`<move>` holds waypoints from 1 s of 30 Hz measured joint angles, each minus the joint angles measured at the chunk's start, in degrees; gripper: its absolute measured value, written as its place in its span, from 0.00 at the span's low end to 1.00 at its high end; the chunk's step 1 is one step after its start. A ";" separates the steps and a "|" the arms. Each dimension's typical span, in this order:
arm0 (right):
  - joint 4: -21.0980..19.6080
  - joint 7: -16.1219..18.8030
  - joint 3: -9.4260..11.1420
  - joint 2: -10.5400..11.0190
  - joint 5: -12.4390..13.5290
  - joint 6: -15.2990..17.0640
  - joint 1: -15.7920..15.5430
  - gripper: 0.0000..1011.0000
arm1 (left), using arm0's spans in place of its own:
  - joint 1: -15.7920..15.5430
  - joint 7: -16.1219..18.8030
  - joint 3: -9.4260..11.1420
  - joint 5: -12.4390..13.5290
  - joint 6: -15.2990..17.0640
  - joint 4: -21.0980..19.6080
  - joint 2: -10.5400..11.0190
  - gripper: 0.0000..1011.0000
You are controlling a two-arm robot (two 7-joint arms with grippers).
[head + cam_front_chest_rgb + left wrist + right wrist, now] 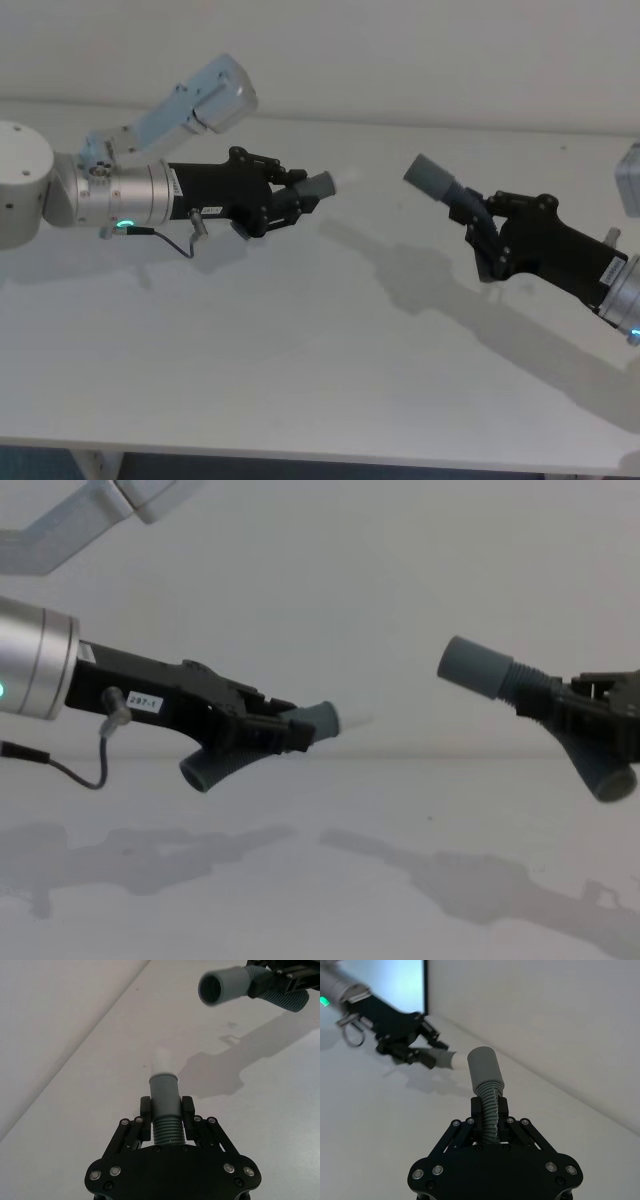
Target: Use both hands to pick up one end of the pipe from the table, align the ends, and insert them.
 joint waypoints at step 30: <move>2.24 12.43 -4.73 7.05 1.27 -1.65 3.29 0.16 | -6.88 -12.20 5.88 0.30 -3.98 3.05 1.93 0.35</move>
